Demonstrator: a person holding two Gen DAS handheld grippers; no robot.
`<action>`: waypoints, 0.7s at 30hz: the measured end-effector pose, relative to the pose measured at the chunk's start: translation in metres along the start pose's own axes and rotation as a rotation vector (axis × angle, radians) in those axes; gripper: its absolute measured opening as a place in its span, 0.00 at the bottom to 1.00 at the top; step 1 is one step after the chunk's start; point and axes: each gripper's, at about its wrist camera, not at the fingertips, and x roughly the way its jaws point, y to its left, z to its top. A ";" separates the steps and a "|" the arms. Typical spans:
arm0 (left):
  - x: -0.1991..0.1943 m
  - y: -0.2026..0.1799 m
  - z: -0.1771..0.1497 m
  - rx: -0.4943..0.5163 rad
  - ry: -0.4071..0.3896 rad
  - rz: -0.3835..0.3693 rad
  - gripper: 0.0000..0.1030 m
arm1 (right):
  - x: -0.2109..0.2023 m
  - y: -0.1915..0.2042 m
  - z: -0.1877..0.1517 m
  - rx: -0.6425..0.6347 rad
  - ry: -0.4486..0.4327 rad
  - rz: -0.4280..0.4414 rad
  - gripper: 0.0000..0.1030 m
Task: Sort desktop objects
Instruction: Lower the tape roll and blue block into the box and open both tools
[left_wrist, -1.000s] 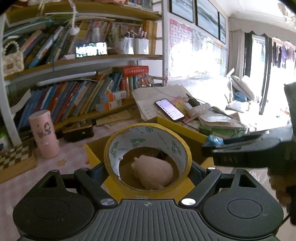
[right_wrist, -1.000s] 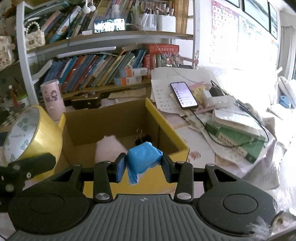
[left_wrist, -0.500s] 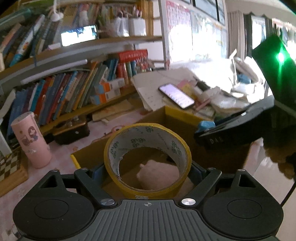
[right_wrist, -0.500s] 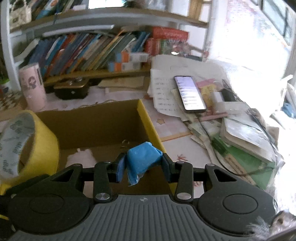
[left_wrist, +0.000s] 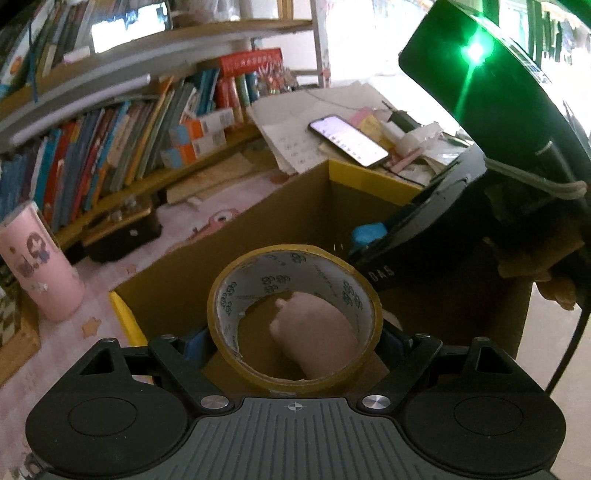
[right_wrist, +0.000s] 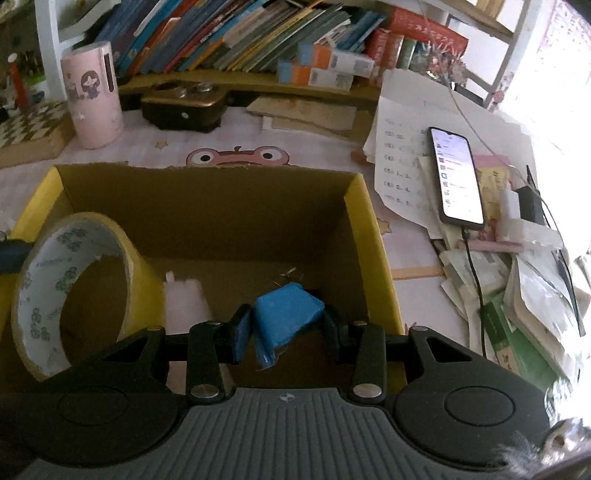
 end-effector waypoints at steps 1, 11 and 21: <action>0.000 0.000 0.000 -0.004 0.005 -0.001 0.87 | 0.001 0.000 0.002 -0.004 0.005 0.000 0.36; -0.020 -0.002 0.000 -0.001 -0.104 0.029 0.94 | 0.001 -0.002 0.008 0.028 -0.021 0.033 0.50; -0.053 -0.010 0.002 -0.017 -0.196 0.057 0.94 | -0.031 -0.002 0.003 0.051 -0.123 0.035 0.51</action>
